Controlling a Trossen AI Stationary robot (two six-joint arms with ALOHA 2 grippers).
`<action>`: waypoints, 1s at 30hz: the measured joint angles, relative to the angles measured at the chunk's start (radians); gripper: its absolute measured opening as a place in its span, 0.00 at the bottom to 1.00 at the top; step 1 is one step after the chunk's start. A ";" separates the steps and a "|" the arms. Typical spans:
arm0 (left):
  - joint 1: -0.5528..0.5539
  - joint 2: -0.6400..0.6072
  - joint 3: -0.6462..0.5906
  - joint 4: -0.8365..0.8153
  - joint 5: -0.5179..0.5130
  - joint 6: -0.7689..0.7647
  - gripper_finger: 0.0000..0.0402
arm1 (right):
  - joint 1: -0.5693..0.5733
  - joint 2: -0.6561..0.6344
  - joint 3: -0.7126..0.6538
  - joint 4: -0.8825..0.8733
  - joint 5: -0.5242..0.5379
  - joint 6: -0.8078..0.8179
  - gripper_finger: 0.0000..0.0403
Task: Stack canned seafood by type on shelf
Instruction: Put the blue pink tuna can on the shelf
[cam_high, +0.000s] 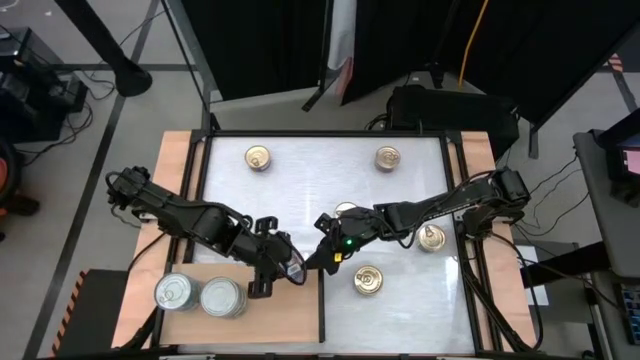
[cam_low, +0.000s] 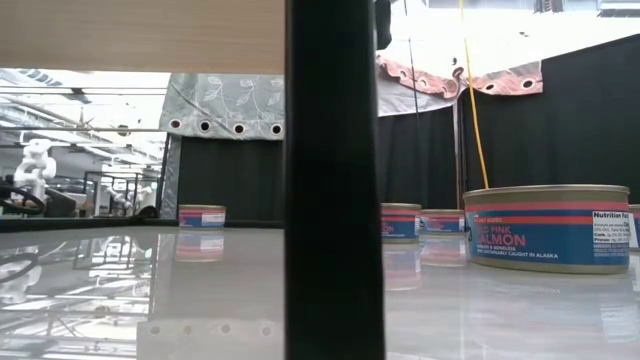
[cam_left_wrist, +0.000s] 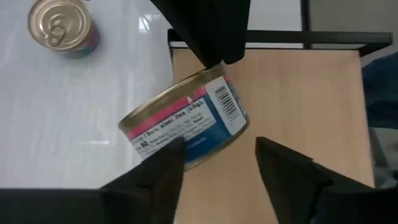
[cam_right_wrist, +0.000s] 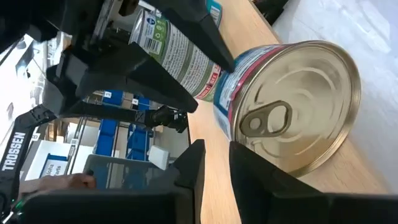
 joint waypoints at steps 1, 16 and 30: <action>0.000 -0.001 0.000 0.001 0.007 0.001 0.47 | 0.000 0.000 0.000 0.000 -0.001 -0.003 0.15; 0.000 0.010 -0.004 0.053 0.043 0.001 0.20 | 0.000 0.005 0.000 0.008 0.004 -0.138 0.08; -0.005 0.033 -0.029 0.126 0.070 -0.076 0.20 | -0.015 0.011 0.002 -0.037 0.108 -0.159 0.08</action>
